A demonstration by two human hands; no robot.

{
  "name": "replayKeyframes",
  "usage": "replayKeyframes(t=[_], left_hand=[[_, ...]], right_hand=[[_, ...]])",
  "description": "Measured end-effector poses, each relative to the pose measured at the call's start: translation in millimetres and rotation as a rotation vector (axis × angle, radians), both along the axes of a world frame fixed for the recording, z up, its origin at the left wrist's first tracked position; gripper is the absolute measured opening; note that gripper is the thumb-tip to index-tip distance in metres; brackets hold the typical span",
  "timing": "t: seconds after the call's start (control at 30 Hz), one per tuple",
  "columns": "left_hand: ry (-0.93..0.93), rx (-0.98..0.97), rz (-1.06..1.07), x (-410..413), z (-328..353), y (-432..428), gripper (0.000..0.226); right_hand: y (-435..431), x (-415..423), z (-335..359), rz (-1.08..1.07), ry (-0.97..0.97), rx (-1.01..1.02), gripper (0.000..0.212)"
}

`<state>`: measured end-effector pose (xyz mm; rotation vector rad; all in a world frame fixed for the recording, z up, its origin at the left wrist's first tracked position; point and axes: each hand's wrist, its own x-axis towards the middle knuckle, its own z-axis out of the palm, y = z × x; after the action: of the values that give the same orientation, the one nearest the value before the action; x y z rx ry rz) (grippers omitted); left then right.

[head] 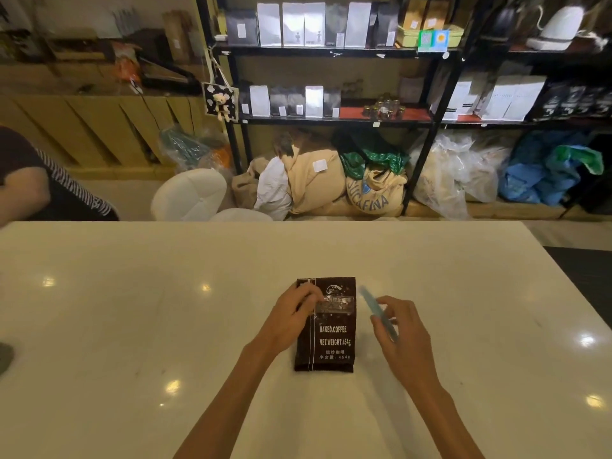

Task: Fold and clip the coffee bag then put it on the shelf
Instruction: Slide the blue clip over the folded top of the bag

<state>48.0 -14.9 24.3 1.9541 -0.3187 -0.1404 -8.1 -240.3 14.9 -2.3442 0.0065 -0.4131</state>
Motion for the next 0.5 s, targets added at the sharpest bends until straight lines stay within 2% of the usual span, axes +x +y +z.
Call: replayKeyframes(t=[0.07,0.17,0.27,0.43,0.5], left_hand=[[0.004,0.019,-0.032,0,3,-1,0.030],[0.015,-0.010,-0.008,2,9,-7,0.031],[0.043,-0.006,0.005,3,8,-7,0.028],[0.098,-0.066,-0.014,-2,10,-5,0.022],[0.113,-0.090,0.010,-4,9,-6,0.022]], right_hand=[[12,6,5,0.147,-0.072,-0.110,0.033],[25,16,6,0.265,-0.095,-0.076,0.027],[26,20,6,0.251,-0.039,0.016,0.025],[27,25,14,0.213,-0.182,-0.173,0.029],[28,28,24,0.253,-0.088,-0.135,0.035]])
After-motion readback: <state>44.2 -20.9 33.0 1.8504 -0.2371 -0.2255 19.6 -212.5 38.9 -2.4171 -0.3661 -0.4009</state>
